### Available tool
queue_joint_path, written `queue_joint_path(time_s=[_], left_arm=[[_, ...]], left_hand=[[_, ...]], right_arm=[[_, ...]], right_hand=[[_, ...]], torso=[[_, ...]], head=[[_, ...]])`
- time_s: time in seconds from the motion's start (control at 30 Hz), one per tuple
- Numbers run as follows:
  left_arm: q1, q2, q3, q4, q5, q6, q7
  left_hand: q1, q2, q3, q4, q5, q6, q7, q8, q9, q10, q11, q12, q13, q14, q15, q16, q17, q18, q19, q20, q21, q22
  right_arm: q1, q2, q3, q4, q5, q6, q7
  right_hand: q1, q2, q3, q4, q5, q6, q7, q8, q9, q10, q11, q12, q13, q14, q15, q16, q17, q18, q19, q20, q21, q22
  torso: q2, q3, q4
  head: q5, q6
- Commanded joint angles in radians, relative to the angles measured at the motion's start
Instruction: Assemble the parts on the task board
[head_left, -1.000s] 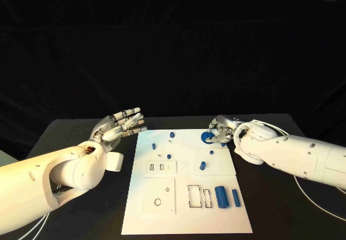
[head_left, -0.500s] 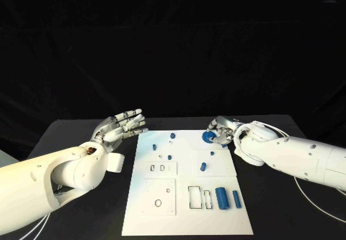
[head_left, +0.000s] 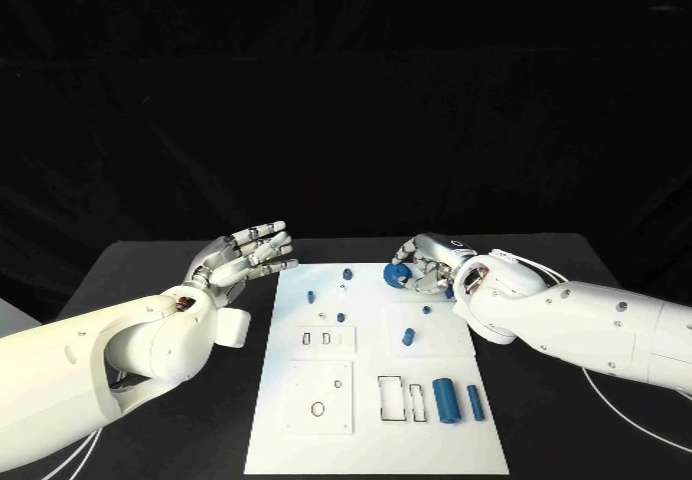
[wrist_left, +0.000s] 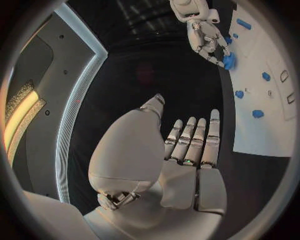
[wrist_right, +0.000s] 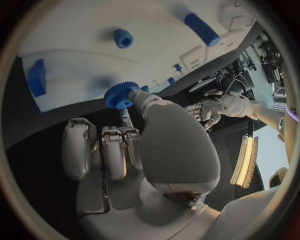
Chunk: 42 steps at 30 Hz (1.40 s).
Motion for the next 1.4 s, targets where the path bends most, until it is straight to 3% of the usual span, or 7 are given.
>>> queue_joint_path(time_s=[0.03, 0.33, 0.53, 0.7, 0.8, 1.0, 1.4], left_arm=[[0.001, 0.003, 0.001, 0.002, -0.004, 0.011, 0.007], [0.001, 0.007, 0.001, 0.004, -0.004, 0.011, 0.007], [0.001, 0.007, 0.001, 0.006, -0.004, 0.011, 0.007], [0.001, 0.010, 0.001, 0.006, -0.004, 0.011, 0.005], [0.001, 0.010, 0.001, 0.006, -0.004, 0.010, 0.006], [0.002, 0.010, 0.001, 0.006, -0.004, 0.010, 0.006], [0.002, 0.014, 0.001, 0.004, -0.005, 0.010, 0.005]], left_hand=[[0.001, 0.012, 0.007, 0.002, -0.003, 0.001, 0.112, 0.001, 0.000, 0.002, 0.000, -0.002, 0.000, -0.004, 0.000, -0.005, -0.001, 0.013, -0.008, 0.000, -0.004, -0.002], [0.002, 0.013, 0.007, 0.001, -0.003, 0.003, 0.112, 0.002, 0.000, 0.005, 0.000, -0.002, 0.000, -0.004, 0.000, -0.005, -0.001, 0.013, -0.009, 0.000, -0.005, -0.002], [0.002, 0.013, 0.007, 0.001, -0.003, 0.003, 0.112, 0.002, 0.000, 0.005, 0.000, -0.002, 0.000, -0.004, 0.000, -0.005, -0.001, 0.013, -0.009, 0.000, -0.005, -0.002], [0.002, 0.013, 0.007, 0.001, -0.003, 0.003, 0.112, 0.002, 0.000, 0.005, 0.000, -0.002, 0.000, -0.004, 0.000, -0.005, -0.001, 0.013, -0.009, 0.000, -0.005, -0.002], [0.002, 0.013, 0.007, 0.001, -0.003, 0.003, 0.112, 0.002, 0.000, 0.005, 0.000, -0.002, 0.000, -0.004, 0.000, -0.005, -0.001, 0.013, -0.009, 0.000, -0.005, -0.002], [0.003, 0.013, 0.008, 0.001, -0.003, 0.004, 0.112, 0.002, 0.001, 0.006, 0.000, -0.001, 0.001, -0.005, 0.000, -0.006, -0.001, 0.012, -0.010, 0.000, -0.005, -0.002], [0.003, 0.013, 0.009, 0.001, -0.003, 0.004, 0.112, 0.002, 0.001, 0.006, 0.000, -0.001, 0.001, -0.005, 0.000, -0.006, -0.001, 0.012, -0.010, 0.000, -0.006, -0.003]], right_arm=[[0.003, 0.011, 0.001, 0.033, -0.106, -0.059, 0.001], [0.005, 0.076, 0.000, 0.064, -0.181, -0.051, -0.045], [0.001, 0.125, -0.003, 0.032, -0.191, -0.034, -0.059], [-0.012, 0.158, -0.005, 0.007, -0.209, -0.021, -0.071], [-0.018, 0.173, -0.005, -0.008, -0.220, -0.017, -0.078], [-0.028, 0.203, -0.006, -0.046, -0.232, -0.011, -0.085], [-0.046, 0.250, -0.008, -0.099, -0.239, 0.003, -0.089]], right_hand=[[-0.011, 0.001, 0.007, -0.001, -0.005, 0.055, -0.021, 0.008, 0.280, 0.106, -0.009, 0.004, 0.263, 0.103, -0.006, 0.005, 0.263, -0.015, 0.001, -0.007, 0.005, 0.059], [-0.033, -0.006, 0.022, -0.011, -0.032, 0.052, -0.020, 0.004, 0.282, 0.106, -0.009, 0.004, 0.263, 0.103, -0.006, 0.005, 0.263, -0.015, 0.002, -0.007, 0.004, 0.060], [-0.037, -0.007, 0.025, -0.013, -0.037, 0.051, -0.020, 0.003, 0.282, 0.106, -0.009, 0.004, 0.263, 0.103, -0.006, 0.005, 0.263, -0.015, 0.001, -0.007, 0.003, 0.060], [-0.043, -0.010, 0.028, -0.016, -0.042, 0.047, -0.019, 0.000, 0.282, 0.106, -0.008, 0.004, 0.263, 0.103, -0.005, 0.005, 0.263, -0.015, 0.001, -0.006, 0.002, 0.059], [-0.044, -0.011, 0.029, -0.017, -0.043, 0.046, -0.018, -0.001, 0.282, 0.106, -0.008, 0.004, 0.263, 0.103, -0.005, 0.005, 0.263, -0.015, 0.001, -0.006, 0.003, 0.060], [-0.045, -0.012, 0.030, -0.018, -0.044, 0.046, -0.018, -0.001, 0.282, 0.106, -0.008, 0.004, 0.263, 0.103, -0.004, 0.005, 0.263, -0.015, 0.000, -0.006, 0.000, 0.058], [-0.049, -0.016, 0.032, -0.021, -0.046, 0.043, -0.017, -0.003, 0.281, 0.106, -0.006, 0.004, 0.263, 0.103, -0.004, 0.005, 0.263, -0.014, -0.001, -0.006, -0.001, 0.057]], torso=[[0.001, 0.0002, 0.0004], [0.002, -0.0014, 0.0011], [0.003, -0.0003, -0.0016], [0.003, -0.0009, 0.0015], [0.002, 0.0015, -0.0011], [0.002, 0.0014, -0.0025], [0.001, 0.0015, 0.0011]], head=[[0.004, -0.001], [0.013, -0.007], [0.017, -0.010], [0.014, -0.013], [0.018, -0.015], [0.018, -0.018], [0.020, -0.020]])
